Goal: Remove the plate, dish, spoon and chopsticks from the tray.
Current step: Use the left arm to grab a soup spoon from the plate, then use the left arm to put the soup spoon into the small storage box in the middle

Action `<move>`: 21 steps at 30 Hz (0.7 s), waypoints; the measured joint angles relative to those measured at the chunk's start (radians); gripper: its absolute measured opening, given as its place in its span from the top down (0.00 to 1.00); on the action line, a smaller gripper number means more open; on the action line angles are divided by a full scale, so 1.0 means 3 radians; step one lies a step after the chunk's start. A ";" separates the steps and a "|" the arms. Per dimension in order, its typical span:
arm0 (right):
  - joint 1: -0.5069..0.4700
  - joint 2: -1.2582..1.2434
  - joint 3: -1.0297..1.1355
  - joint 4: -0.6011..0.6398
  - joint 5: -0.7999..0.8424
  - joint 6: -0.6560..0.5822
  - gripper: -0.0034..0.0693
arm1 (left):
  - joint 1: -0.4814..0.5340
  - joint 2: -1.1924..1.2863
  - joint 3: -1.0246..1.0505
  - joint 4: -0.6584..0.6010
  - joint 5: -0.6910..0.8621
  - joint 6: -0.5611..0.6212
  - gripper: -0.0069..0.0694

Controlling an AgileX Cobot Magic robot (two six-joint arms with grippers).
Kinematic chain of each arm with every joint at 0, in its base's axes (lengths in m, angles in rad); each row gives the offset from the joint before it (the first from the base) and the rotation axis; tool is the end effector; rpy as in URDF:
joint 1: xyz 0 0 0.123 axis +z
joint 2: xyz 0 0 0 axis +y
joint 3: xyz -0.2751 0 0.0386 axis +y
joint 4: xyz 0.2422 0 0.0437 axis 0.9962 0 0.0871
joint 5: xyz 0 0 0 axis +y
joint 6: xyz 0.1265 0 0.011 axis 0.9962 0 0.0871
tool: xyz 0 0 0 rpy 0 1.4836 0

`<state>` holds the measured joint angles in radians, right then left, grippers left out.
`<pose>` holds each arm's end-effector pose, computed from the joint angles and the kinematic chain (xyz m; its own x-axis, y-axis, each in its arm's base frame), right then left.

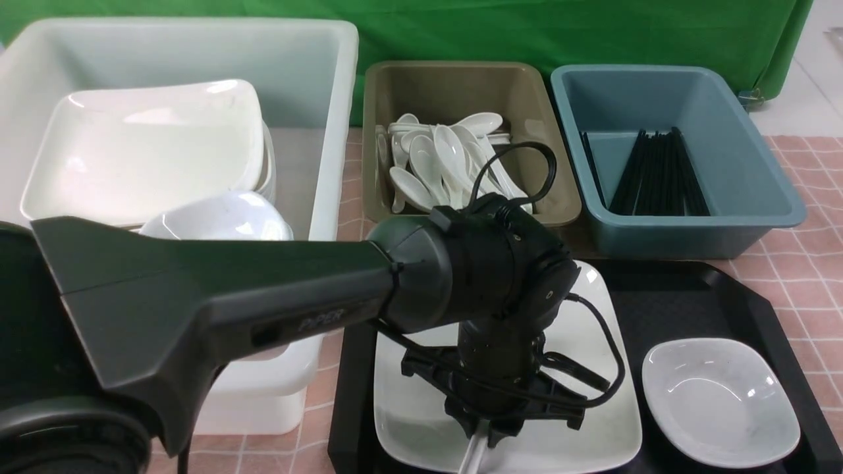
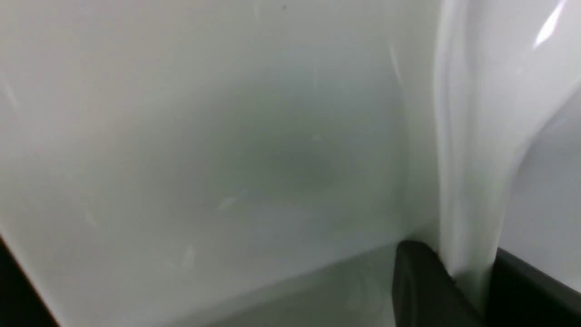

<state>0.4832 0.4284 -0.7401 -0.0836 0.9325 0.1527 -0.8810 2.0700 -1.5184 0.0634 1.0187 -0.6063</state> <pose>0.0855 0.0352 0.3240 -0.4891 -0.1410 -0.8608 -0.3641 0.9297 0.0546 0.2636 -0.3088 0.1300 -0.9486 0.2991 -0.1035 0.3010 0.9536 -0.0028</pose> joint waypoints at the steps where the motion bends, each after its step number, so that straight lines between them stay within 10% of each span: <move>1: 0.0000 0.0000 0.0000 0.0000 0.0000 0.0000 0.68 | 0.0000 -0.0024 -0.0046 0.0050 0.0052 0.0000 0.80; 21: 0.0000 0.0000 0.0000 0.0000 0.0000 0.0004 0.65 | 0.1347 0.0610 -0.2865 -0.0670 0.0181 0.0993 0.80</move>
<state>0.4832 0.4284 -0.7401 -0.0836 0.9325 0.1538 -0.4769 2.2530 -2.3779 -0.1377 1.0732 -0.3085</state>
